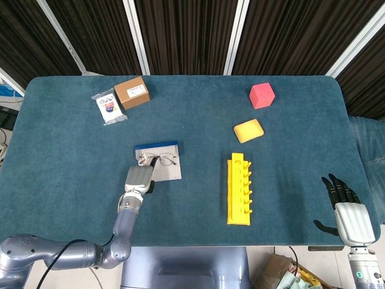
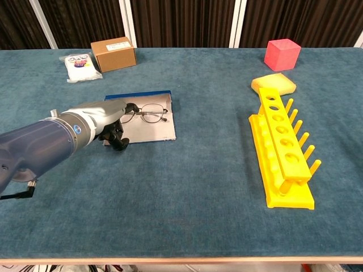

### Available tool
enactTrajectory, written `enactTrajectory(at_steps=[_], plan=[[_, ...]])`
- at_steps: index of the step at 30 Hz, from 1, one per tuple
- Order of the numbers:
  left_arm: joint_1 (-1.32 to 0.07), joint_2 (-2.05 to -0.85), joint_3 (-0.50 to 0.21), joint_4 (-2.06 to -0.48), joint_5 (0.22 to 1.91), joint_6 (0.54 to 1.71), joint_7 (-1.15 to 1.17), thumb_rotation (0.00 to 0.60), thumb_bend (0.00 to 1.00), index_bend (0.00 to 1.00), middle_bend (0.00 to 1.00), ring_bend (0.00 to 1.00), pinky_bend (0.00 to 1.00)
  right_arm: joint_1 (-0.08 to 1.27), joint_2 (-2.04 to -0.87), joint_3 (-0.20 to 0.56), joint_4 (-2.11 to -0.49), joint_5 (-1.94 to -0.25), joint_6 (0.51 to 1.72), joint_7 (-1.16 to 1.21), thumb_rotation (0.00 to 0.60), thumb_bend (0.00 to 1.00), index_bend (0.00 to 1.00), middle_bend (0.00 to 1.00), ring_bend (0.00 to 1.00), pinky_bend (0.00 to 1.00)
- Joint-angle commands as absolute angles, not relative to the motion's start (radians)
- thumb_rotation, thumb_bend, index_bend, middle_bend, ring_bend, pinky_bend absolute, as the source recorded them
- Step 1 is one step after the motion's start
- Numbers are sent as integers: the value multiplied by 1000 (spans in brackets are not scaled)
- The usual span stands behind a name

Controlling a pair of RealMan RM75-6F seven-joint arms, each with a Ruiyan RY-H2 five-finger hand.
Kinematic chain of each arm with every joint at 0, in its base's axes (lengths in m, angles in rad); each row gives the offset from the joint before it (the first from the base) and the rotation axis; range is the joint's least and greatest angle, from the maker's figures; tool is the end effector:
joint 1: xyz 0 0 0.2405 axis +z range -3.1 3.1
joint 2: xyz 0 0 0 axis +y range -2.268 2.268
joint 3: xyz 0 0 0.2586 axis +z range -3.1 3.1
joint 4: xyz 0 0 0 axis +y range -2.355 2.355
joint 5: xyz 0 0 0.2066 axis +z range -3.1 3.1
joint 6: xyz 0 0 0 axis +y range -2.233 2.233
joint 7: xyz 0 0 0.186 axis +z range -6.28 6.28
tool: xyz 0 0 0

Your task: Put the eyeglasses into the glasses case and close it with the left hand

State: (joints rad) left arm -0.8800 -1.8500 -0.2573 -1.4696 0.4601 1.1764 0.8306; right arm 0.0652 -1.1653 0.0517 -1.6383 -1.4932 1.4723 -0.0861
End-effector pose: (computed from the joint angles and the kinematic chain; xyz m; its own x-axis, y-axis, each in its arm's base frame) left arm -0.1204 0.3656 -0.1048 0.4178 0.4298 0.8004 0.8990 -0.0683 -0.4326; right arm -0.3084 -0.2165 0.1441 0.4067 -0.0264 0.9132 -0.9134 0.0102 0.4070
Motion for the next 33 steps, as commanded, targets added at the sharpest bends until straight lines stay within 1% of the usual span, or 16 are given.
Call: enactTrajectory(at_steps=[1, 33], plan=[[-881, -1855, -260, -1463, 462, 1178, 829, 600, 490, 0, 777, 812, 809, 65, -1165, 52, -1638, -1493, 1472, -86, 600, 165, 0, 0, 85, 187], [-913, -1920, -306, -1323, 463, 1190, 879, 600, 490, 0, 777, 813, 809, 65, -1162, 55, -1647, -1478, 1464, -88, 600, 178, 0, 0, 86, 187]])
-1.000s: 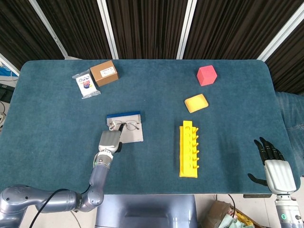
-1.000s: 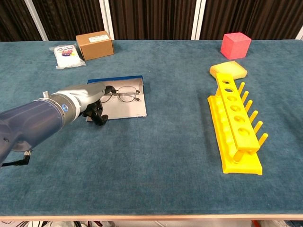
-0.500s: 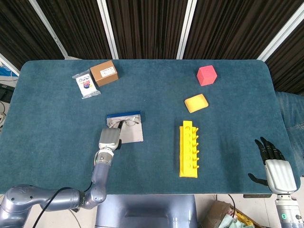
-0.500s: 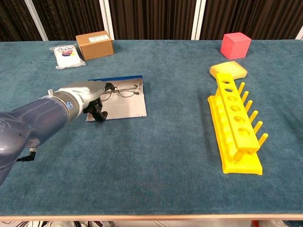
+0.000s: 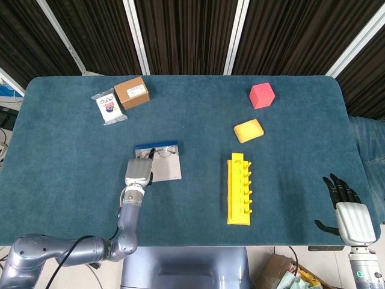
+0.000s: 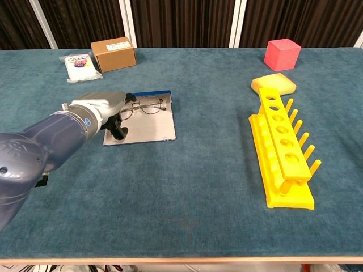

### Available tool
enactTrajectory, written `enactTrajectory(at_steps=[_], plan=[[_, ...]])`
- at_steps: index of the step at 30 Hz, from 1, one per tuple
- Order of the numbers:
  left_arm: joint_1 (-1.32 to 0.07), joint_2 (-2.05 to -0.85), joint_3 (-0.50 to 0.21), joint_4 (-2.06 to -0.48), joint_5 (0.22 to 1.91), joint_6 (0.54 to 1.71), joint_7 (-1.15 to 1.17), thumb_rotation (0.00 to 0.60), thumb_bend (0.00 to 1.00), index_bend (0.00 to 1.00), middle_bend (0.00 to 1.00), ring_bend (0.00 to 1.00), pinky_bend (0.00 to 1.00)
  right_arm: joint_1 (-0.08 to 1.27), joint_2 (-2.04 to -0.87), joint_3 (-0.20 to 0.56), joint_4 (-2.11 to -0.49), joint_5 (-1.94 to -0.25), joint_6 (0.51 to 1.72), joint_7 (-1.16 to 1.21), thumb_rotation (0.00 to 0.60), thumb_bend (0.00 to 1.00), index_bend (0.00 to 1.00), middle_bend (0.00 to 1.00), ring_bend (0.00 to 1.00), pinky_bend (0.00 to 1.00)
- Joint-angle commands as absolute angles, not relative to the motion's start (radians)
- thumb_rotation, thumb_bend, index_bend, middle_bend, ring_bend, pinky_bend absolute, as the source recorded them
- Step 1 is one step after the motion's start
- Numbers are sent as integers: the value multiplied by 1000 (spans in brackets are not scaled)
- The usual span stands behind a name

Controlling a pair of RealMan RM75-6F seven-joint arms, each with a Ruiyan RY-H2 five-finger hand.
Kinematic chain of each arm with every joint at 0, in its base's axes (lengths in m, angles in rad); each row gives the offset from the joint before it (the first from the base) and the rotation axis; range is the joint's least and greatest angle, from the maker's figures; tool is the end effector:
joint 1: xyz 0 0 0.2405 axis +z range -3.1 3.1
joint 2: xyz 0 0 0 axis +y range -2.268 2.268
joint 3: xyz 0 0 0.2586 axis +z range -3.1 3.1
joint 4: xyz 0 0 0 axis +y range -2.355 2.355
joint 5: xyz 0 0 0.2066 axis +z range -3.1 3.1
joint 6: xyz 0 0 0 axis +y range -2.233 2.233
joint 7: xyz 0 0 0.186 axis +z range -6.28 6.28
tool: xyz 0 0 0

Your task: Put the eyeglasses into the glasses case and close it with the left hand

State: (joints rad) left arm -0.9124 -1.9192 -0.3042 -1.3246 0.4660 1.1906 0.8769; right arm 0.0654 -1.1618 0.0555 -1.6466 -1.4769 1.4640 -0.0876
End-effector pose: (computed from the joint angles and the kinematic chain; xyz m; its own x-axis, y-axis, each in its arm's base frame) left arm -0.1195 0.3880 -0.1060 0.4697 0.3640 0.8043 0.8687 -0.0284 -0.4945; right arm -0.3100 -0.2172 0.1447 0.4017 -0.0324 0.9152 -0.9151 0.0249 0.4026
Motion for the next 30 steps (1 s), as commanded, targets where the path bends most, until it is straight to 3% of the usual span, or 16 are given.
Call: enactTrajectory(at_steps=[1, 30], plan=[[-912, -1921, -308, -1323, 463, 1189, 880, 600, 490, 0, 777, 813, 809, 66, -1163, 55, -1646, -1478, 1465, -89, 600, 178, 0, 0, 86, 187], [-884, -1908, -281, -1381, 500, 1197, 892, 600, 490, 0, 781, 816, 809, 65, -1164, 57, -1647, -1475, 1465, -91, 600, 178, 0, 0, 86, 187]])
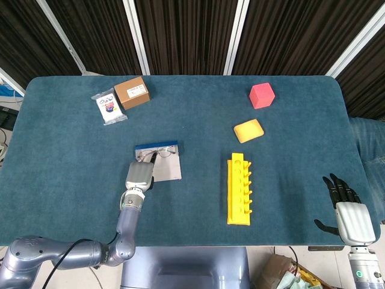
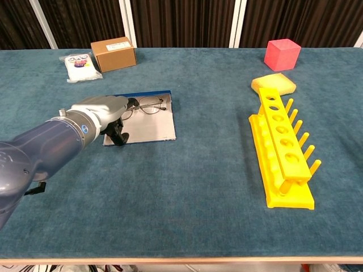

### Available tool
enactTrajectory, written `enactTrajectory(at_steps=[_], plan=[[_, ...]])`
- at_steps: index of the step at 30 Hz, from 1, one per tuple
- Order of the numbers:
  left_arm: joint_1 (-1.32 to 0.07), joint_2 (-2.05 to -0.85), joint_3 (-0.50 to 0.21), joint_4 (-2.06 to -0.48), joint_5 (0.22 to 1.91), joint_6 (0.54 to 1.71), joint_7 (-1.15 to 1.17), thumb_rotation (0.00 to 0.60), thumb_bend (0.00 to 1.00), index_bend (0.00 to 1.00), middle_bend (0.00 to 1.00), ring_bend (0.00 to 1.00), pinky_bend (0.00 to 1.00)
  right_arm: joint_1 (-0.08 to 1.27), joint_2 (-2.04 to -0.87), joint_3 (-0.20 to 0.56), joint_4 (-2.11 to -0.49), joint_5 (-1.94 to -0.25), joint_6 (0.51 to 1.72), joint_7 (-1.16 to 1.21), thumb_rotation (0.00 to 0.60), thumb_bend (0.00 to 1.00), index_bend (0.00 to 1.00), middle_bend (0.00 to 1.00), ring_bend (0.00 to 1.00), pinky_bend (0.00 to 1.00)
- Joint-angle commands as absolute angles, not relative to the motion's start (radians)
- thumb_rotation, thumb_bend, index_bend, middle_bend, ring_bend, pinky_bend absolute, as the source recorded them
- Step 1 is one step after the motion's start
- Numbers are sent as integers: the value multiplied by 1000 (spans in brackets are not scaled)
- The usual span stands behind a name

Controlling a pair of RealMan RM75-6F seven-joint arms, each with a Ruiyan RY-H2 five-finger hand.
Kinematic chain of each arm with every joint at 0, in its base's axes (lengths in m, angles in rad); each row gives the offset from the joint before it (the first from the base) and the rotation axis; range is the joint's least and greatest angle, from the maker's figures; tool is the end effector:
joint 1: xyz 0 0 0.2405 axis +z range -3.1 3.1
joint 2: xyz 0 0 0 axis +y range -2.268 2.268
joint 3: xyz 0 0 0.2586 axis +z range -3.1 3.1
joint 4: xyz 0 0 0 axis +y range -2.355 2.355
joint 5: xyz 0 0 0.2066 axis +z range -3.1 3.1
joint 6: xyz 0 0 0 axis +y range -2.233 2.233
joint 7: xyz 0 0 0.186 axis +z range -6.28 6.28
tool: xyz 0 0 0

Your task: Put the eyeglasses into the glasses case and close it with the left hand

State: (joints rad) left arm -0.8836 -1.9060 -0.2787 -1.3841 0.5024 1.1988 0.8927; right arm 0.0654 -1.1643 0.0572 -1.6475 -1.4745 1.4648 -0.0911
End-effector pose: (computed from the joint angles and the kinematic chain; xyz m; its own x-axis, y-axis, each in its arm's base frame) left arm -0.1179 0.3747 -0.1078 0.4876 0.3717 0.7900 0.8636 -0.0722 -0.4990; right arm -0.3098 -0.2175 0.1444 0.4016 -0.0305 0.9153 -0.9151 0.0271 0.4024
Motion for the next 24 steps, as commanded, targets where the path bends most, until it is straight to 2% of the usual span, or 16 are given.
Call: enactTrajectory(at_steps=[1, 24], plan=[[-884, -1909, -284, -1377, 498, 1195, 892, 600, 490, 0, 781, 816, 809, 65, -1164, 57, -1647, -1475, 1465, -91, 600, 178, 0, 0, 86, 187], [-885, -1922, -303, -1331, 486, 1178, 893, 600, 490, 0, 785, 819, 809, 65, -1165, 59, -1649, -1469, 1464, -93, 600, 181, 0, 0, 85, 187]])
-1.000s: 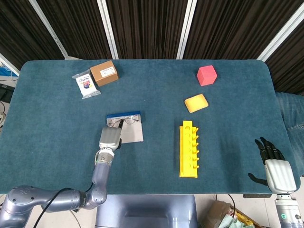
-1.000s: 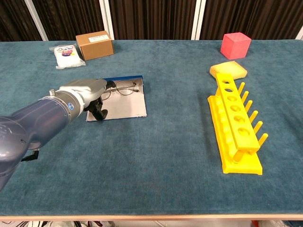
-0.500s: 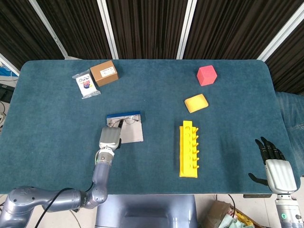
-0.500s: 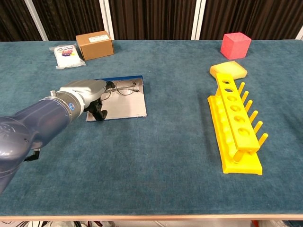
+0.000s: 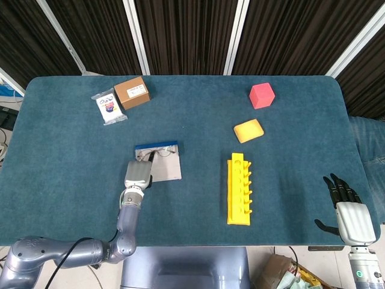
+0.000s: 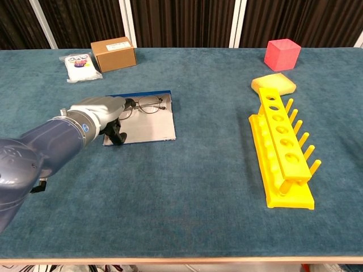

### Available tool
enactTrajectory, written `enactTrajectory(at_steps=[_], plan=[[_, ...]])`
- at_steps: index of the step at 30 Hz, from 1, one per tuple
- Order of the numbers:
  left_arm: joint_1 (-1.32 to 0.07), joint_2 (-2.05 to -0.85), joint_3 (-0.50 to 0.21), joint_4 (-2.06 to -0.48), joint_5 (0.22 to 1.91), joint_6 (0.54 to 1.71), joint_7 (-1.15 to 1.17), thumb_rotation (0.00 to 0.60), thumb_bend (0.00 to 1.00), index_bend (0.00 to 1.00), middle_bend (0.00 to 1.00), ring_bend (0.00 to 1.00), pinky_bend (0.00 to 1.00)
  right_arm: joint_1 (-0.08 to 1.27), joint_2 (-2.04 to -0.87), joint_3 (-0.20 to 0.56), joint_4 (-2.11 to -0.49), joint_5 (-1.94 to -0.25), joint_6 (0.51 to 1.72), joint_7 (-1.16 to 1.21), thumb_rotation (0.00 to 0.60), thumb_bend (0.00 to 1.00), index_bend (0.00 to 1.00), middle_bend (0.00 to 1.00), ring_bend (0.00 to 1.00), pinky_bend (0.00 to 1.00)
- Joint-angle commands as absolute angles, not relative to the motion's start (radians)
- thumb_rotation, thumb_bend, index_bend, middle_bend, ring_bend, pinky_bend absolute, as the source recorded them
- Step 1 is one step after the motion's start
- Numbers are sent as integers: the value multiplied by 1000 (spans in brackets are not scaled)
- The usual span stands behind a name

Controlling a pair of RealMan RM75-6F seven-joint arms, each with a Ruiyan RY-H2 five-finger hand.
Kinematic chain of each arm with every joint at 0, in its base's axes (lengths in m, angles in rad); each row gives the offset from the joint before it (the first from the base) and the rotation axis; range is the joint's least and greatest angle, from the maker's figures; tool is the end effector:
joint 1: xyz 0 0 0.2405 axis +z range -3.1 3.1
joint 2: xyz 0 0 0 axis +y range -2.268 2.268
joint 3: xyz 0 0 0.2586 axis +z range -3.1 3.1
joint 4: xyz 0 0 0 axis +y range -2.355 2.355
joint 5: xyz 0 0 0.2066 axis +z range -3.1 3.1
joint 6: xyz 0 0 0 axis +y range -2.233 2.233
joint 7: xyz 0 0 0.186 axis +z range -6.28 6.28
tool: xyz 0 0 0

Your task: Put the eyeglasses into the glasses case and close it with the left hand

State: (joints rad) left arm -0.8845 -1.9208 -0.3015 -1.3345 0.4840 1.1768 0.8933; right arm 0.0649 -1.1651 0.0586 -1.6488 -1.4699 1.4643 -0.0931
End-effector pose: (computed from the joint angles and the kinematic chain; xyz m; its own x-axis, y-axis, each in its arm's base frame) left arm -0.1242 0.3820 -0.1094 0.4769 0.3784 0.7933 0.8648 -0.0405 -0.5006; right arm -0.3102 -0.2176 0.1445 0.4009 -0.0303 0.9156 -0.9152 0.0319 0.4018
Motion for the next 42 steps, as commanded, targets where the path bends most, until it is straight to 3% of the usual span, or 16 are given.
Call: enactTrajectory(at_steps=[1, 30, 42], plan=[[-886, -1923, -303, -1328, 488, 1179, 893, 600, 490, 0, 785, 819, 809, 65, -1165, 59, -1650, -1468, 1463, -93, 600, 181, 0, 0, 85, 187], [-916, -1965, -340, -1231, 475, 1170, 932, 600, 490, 0, 788, 821, 810, 66, -1160, 61, -1656, -1456, 1454, -96, 600, 183, 0, 0, 85, 187], [-881, -1910, -307, -1388, 554, 1233, 918, 600, 489, 0, 764, 816, 810, 68, -1162, 61, -1654, -1462, 1457, -93, 600, 185, 0, 0, 85, 187]])
